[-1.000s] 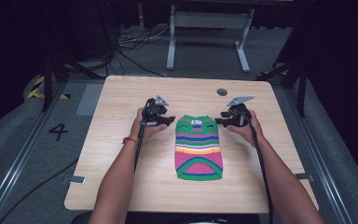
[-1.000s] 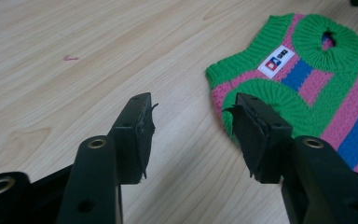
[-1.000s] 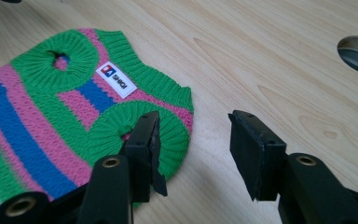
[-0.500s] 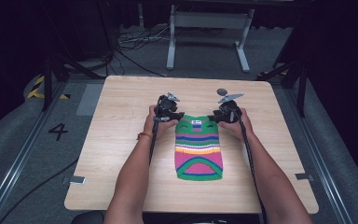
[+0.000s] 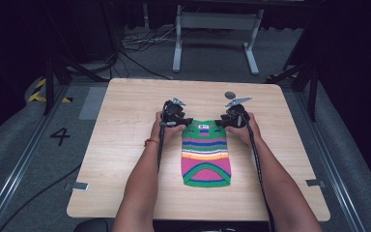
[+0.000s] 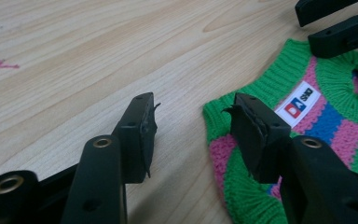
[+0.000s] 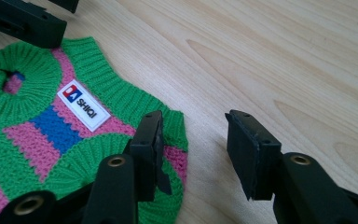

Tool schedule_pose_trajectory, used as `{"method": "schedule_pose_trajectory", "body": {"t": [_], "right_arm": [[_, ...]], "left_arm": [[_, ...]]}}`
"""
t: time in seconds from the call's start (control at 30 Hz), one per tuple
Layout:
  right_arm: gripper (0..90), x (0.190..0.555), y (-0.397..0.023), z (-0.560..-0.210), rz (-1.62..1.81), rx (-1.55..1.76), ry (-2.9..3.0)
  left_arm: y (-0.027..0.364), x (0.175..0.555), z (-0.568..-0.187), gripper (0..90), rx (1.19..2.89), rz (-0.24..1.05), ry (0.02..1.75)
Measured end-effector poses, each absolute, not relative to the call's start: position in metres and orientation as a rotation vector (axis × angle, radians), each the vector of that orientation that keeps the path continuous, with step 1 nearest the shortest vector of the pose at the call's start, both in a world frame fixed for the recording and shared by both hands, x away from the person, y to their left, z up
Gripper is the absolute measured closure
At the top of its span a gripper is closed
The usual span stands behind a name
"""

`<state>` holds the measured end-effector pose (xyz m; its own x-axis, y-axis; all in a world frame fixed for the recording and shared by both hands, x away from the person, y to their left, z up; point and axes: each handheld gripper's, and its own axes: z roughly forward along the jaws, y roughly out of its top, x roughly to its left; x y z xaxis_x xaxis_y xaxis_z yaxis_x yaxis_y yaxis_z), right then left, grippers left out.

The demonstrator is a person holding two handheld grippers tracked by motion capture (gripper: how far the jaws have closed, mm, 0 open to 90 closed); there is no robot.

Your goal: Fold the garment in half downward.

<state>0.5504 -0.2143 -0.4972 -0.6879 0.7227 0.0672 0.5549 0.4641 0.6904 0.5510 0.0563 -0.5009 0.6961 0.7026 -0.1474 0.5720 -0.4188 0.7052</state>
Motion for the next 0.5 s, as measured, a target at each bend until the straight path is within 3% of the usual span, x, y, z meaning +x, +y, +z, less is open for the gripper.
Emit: {"method": "schedule_pose_trajectory", "body": {"t": [0.27, 0.4, 0.5], "right_arm": [[57.2, 0.5505, -0.2112, -0.4992, 1.048, 1.100, 2.500], [48.6, 0.5525, -0.2136, -0.4997, 1.032, 1.122, 2.487], [49.2, 0.5530, -0.2138, -0.5000, 1.035, 1.129, 2.489]], "left_arm": [[0.0509, 0.5512, -0.5042, 49.3, 2.167, 0.214, 0.972], [0.0487, 0.5506, -0.5035, 45.7, 2.182, 0.238, 0.977], [0.0476, 0.5507, -0.5040, 42.6, 2.187, 0.272, 0.992]]}}
